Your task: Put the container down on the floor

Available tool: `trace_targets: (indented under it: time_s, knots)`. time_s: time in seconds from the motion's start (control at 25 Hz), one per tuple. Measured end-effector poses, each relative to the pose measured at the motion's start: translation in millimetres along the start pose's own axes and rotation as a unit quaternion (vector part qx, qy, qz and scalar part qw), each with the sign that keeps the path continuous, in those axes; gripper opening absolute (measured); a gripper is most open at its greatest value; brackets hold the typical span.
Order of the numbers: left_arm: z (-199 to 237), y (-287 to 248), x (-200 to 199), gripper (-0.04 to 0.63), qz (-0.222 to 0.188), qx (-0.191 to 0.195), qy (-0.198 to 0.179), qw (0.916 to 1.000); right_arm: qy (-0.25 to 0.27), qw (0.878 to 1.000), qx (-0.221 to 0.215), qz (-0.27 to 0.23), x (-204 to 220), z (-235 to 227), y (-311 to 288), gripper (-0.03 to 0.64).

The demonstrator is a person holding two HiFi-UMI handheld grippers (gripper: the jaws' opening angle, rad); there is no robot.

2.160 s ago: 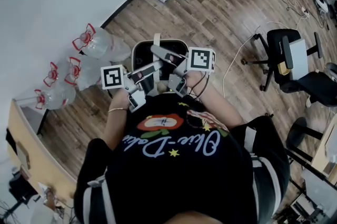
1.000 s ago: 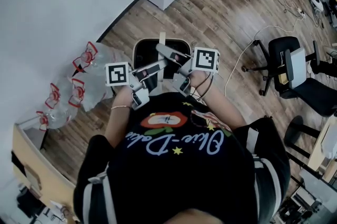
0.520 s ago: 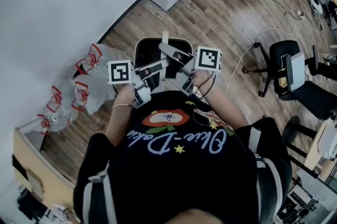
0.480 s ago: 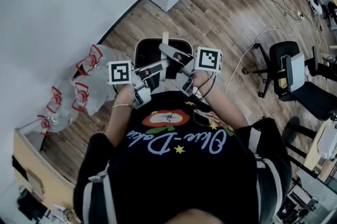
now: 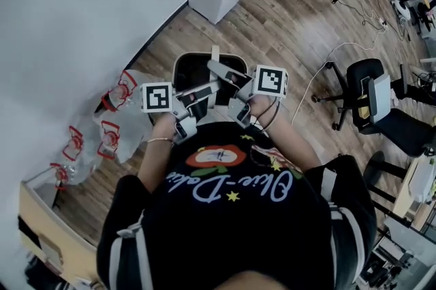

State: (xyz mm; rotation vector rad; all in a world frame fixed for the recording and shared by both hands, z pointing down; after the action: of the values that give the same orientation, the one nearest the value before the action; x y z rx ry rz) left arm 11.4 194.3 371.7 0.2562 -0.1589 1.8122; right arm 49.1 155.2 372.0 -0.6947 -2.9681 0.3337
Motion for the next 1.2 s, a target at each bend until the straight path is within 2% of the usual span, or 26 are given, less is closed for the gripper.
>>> trace_targets:
  time_s: [0.24, 0.48, 0.76, 1.04, 1.2]
  knots:
    - [-3, 5, -12, 0.069, -0.012, 0.001, 0.007, 0.9999, 0.007, 1.0, 0.001, 0.008, -5, 5, -12, 0.072]
    - [4, 10, -18, 0.069, -0.033, -0.014, 0.006, 0.9993, 0.008, 0.999, -0.001, 0.033, -4, 6, -24, 0.072]
    - [28, 17, -51, 0.069, -0.066, -0.036, 0.021, 0.997, -0.001, 0.997, 0.011, 0.074, -23, -5, -63, 0.072]
    - [42, 8, -93, 0.069, -0.121, -0.063, 0.019, 0.9904, 0.014, 0.99, 0.009, 0.139, -55, 2, -96, 0.072]
    - [56, 6, -123, 0.067, -0.159, -0.109, 0.015, 0.9811, 0.011, 0.981, 0.021, 0.192, -75, 4, -122, 0.071]
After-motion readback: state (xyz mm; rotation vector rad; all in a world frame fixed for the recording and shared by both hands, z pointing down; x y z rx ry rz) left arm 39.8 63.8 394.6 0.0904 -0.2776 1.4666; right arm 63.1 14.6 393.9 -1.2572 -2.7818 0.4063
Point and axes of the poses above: the fingertips, and each gripper's own axes: y backward along the fingers, z to its left, x out of its underside, the point moved 1 cm from there along y, backward along the fingers, and after that the axes turned 11 degrees about -y, right-handed, at the moved point
